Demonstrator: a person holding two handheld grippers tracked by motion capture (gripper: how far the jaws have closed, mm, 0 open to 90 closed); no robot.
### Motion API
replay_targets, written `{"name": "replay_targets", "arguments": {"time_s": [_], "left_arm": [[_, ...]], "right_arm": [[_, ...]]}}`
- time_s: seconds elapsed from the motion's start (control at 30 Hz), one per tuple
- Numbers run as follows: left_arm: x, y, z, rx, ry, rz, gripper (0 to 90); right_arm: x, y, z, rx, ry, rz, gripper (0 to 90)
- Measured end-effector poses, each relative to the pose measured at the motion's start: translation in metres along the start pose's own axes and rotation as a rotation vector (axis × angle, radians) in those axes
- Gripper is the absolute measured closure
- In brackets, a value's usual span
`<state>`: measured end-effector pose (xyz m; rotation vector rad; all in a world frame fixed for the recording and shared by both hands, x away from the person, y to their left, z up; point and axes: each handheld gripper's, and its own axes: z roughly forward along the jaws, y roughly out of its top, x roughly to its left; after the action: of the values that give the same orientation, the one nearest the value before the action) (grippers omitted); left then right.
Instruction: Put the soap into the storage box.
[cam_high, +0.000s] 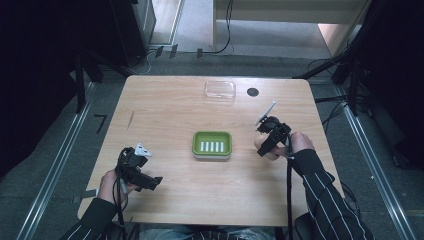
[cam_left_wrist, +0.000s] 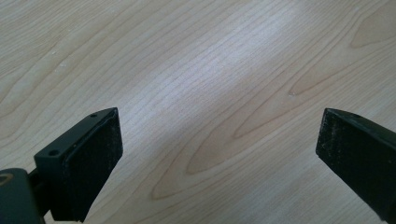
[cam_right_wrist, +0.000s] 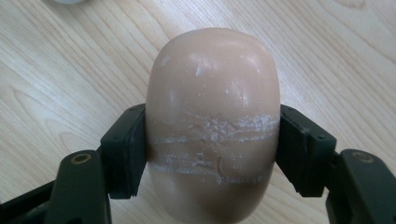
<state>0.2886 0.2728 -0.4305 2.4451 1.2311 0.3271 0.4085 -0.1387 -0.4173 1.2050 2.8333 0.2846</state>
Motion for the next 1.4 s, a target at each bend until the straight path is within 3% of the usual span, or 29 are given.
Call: {"name": "replay_targets", "arguments": {"time_s": [1.4], "left_arm": [[0.000, 0.001, 0.002, 0.000, -0.007, 0.008, 1.3]], "right_arm": [[0.017, 0.052, -0.006, -0.023, 0.003, -0.157, 33.9]]}}
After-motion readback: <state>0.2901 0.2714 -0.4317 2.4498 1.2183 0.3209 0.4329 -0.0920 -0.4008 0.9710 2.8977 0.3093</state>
